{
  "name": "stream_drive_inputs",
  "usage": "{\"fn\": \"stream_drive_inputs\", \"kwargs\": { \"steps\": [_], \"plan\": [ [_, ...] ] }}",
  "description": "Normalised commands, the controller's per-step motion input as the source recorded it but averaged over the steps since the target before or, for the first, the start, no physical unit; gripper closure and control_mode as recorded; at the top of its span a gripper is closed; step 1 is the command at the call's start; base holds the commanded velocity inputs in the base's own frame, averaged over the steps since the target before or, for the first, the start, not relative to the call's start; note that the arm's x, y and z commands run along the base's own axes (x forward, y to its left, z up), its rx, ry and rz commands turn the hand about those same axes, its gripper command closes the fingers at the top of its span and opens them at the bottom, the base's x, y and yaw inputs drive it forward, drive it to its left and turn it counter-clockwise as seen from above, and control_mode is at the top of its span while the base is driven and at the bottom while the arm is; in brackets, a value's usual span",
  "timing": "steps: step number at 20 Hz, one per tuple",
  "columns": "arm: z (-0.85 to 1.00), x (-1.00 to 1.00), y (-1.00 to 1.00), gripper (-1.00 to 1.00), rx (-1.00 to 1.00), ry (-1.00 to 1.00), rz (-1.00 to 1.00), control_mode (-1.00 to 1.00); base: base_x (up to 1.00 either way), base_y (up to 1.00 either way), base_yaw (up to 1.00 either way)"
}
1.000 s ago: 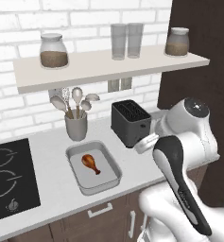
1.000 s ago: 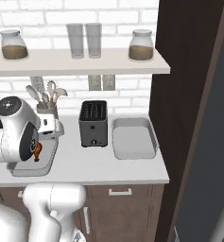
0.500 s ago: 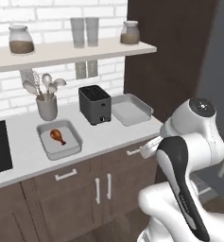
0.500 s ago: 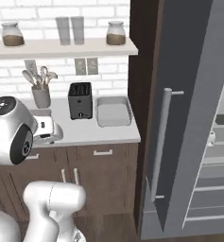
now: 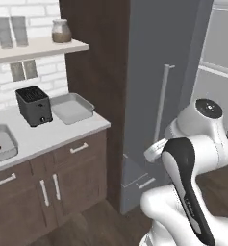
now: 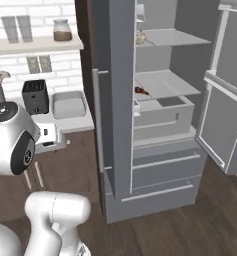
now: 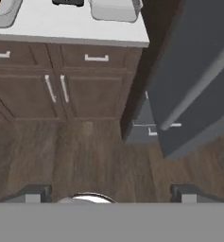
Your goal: Place one garlic and one chicken drumstick in each tupperware on the nearby counter, to pack two identical lunches.
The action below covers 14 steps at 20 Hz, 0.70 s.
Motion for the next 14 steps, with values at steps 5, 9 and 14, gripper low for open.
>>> {"fn": "stream_drive_inputs", "kwargs": {
  "steps": [5, 9, 14],
  "plan": [
    [0.00, 0.00, 0.00, -1.00, 0.00, 0.00, 0.00, 1.00, -0.15, -0.32, -0.65],
    [0.00, 0.00, 0.00, -1.00, 0.00, 0.00, 0.00, 1.00, 0.03, -0.50, -0.62],
    [0.00, 0.00, 0.00, -1.00, 0.00, 0.00, 0.00, 1.00, 0.27, -0.48, -0.63]
  ]
}}
